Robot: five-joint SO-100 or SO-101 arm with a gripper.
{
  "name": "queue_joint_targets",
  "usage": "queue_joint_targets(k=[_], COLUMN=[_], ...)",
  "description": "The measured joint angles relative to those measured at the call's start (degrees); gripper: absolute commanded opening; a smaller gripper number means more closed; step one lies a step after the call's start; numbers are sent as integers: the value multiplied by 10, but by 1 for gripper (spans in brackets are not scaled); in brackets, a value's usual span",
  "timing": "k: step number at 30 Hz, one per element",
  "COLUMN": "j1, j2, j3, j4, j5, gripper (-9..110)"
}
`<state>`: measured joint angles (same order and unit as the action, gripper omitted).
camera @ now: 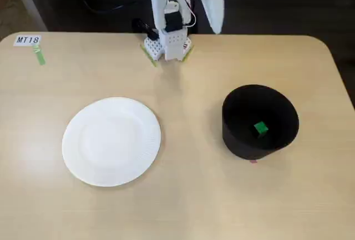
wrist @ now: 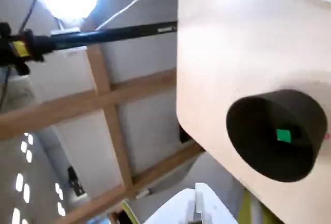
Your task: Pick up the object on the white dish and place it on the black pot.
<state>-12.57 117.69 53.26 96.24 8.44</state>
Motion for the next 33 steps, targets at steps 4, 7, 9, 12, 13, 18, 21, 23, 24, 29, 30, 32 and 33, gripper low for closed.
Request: queue_joint_targets(k=[4, 7, 9, 12, 13, 18, 21, 23, 24, 29, 30, 32, 33], j1=[29, 52, 64, 81, 88, 112, 133, 126, 125, 126, 125, 125, 125], j2=[141, 235, 285, 359, 384, 499, 559, 589, 606, 658, 659, 666, 666], j3=[148, 300, 408, 555, 599, 796, 890, 942, 969, 1100, 1117, 1140, 1151], j4=[-68, -150, -195, -250, -264, -324, -344, -357, -363, -375, -375, -377, -378], j5=[-5, -15, -20, -26, -29, -47, -56, -56, -55, -51, -51, -51, -51], gripper=[0, 0, 0, 0, 0, 0, 0, 0, 0, 0, 0, 0, 0])
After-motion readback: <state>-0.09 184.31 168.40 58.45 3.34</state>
